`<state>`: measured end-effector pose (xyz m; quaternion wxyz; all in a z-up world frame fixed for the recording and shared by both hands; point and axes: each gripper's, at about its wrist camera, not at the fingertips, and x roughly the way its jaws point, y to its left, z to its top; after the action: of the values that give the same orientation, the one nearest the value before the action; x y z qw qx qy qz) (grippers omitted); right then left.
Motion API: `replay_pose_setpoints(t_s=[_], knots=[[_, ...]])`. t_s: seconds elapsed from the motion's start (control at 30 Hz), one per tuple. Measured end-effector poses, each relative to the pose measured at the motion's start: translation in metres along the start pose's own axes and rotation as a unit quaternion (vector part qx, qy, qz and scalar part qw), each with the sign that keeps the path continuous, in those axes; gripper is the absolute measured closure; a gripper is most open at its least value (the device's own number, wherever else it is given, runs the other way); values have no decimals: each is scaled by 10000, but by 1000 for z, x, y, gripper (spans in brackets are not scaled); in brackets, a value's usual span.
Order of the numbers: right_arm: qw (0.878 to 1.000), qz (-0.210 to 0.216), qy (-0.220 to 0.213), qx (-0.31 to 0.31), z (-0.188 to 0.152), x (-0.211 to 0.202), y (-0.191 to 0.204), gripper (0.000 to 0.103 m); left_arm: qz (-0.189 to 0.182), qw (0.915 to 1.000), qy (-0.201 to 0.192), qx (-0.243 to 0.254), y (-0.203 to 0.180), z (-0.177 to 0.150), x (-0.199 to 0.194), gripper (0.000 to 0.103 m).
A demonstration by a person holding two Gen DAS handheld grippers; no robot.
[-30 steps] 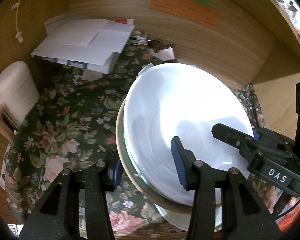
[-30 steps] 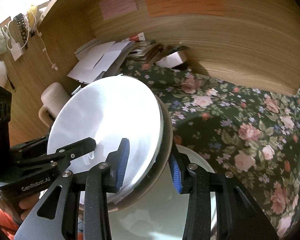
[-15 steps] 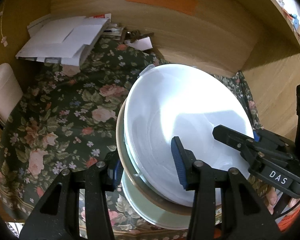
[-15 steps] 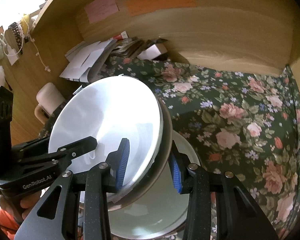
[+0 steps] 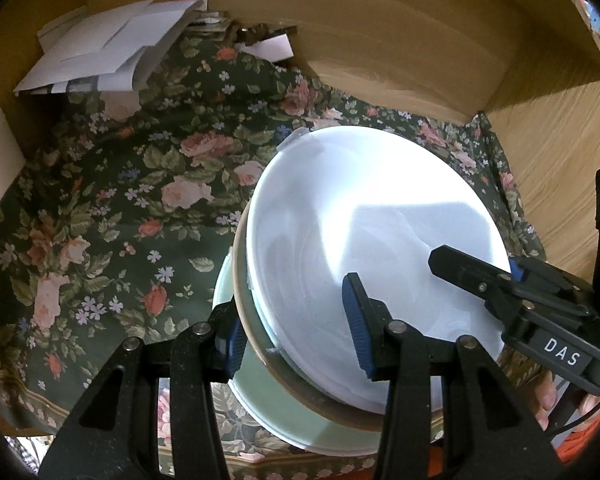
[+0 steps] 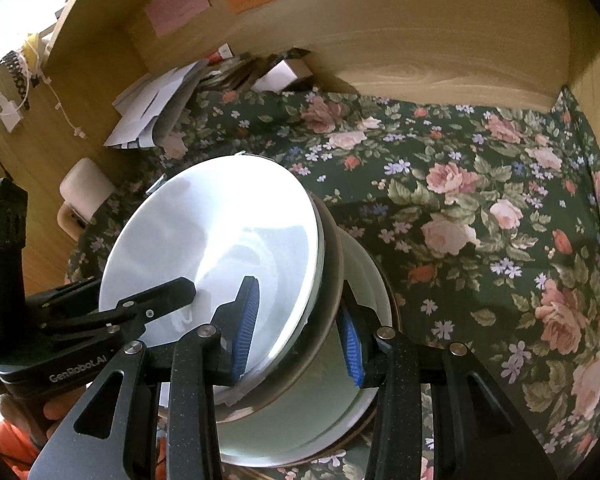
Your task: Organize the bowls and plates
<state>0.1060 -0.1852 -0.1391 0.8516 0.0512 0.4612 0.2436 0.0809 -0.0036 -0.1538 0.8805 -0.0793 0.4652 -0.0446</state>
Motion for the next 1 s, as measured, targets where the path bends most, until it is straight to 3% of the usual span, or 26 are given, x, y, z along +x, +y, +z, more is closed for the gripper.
replay_pose_setpoints(t_s=[0.27,0.37,0.6,0.77,0.83,1.0], knots=[[9998,52,-146,-136,-1,-3,-2,65,1,9999,-147,50,1,1,0,59],[9980,-229,-499,-309,2,-19,1,64,259,9985,-432,212,0,2,-10,58],[9899,-292,-1284,-530,7,-67,18,47,242,9950,-959,137,3,11,-45,50],[9789,-271,-1873,-766,5,-100,38,33,299,9815,-1860,344,-9,9,-94,42],[9736,-295,-2090,-868,3,-112,45,27,270,9759,-2132,392,-14,7,-109,34],[9627,-329,-2488,-1008,-5,-133,57,20,238,9592,-2775,481,-21,-3,-144,23]])
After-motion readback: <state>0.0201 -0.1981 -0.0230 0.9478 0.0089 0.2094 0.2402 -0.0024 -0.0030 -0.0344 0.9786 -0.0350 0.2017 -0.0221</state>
